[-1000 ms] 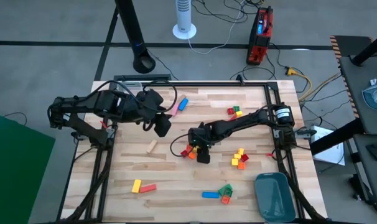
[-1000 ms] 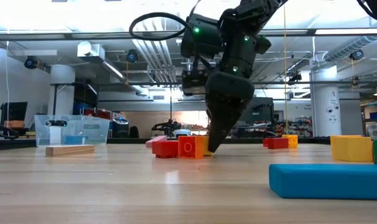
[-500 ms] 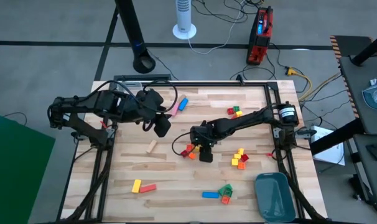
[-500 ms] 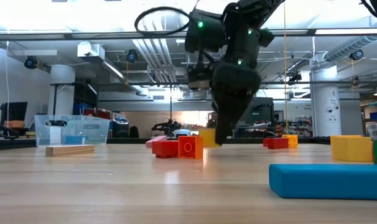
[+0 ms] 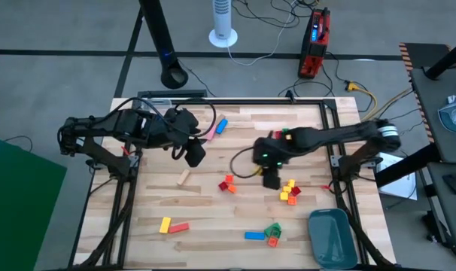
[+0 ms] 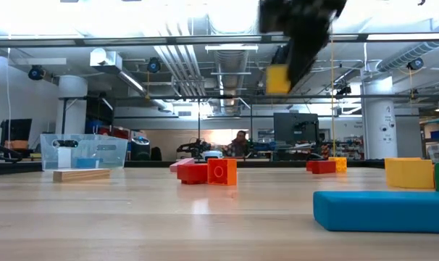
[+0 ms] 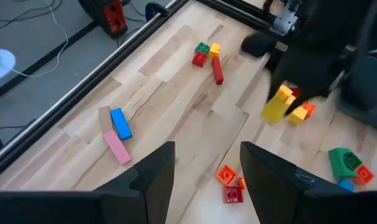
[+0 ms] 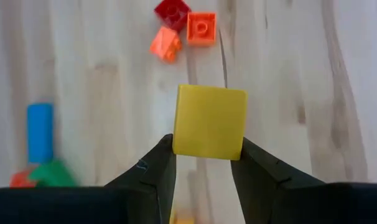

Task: Sort blocks by size
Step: Put the yellow square wooden block into the blue bin, then put the brown rectangular wooden block into the transparent bin

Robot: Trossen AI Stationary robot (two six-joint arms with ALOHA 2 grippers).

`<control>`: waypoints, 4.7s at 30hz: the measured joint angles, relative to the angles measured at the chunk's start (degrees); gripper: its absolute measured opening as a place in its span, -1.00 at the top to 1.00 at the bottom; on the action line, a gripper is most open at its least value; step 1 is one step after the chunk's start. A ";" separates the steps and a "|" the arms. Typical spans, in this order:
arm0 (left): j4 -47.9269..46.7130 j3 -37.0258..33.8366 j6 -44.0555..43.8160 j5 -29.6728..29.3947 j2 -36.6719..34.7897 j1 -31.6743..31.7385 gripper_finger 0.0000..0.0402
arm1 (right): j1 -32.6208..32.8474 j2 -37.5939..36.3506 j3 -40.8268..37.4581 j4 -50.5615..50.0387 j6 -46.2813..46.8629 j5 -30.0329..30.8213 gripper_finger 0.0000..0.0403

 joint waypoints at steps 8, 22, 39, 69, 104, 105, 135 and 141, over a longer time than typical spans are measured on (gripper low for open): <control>-0.04 0.00 2.96 0.02 -0.02 0.00 0.16 | 7.02 -11.40 -0.36 -12.16 10.41 -11.21 0.40; -0.83 0.00 4.14 0.07 -0.04 0.00 0.16 | 37.77 -11.44 -2.47 -20.48 40.79 -16.26 0.33; -1.03 0.00 5.42 3.45 -0.04 0.02 0.16 | 40.99 -7.72 -7.37 -20.17 48.33 -11.61 -0.11; 10.32 -43.10 -30.03 21.26 -3.87 -4.22 0.16 | 6.37 -8.66 -9.55 6.63 20.56 7.08 -0.26; 34.61 -62.12 -29.07 16.99 4.88 -0.90 0.01 | 0.34 -8.58 -9.73 11.40 15.75 6.99 -0.26; 34.34 -61.83 -28.61 16.90 5.58 -0.90 0.03 | 0.36 -8.58 -9.73 11.52 15.75 7.51 -0.27; 15.31 -44.58 -24.03 22.40 -0.96 1.86 0.54 | -3.85 -8.55 -9.75 18.63 9.20 9.06 0.08; 3.55 -36.28 -15.86 17.77 -4.37 12.31 0.53 | -5.05 -8.55 -9.75 18.64 7.12 9.02 0.14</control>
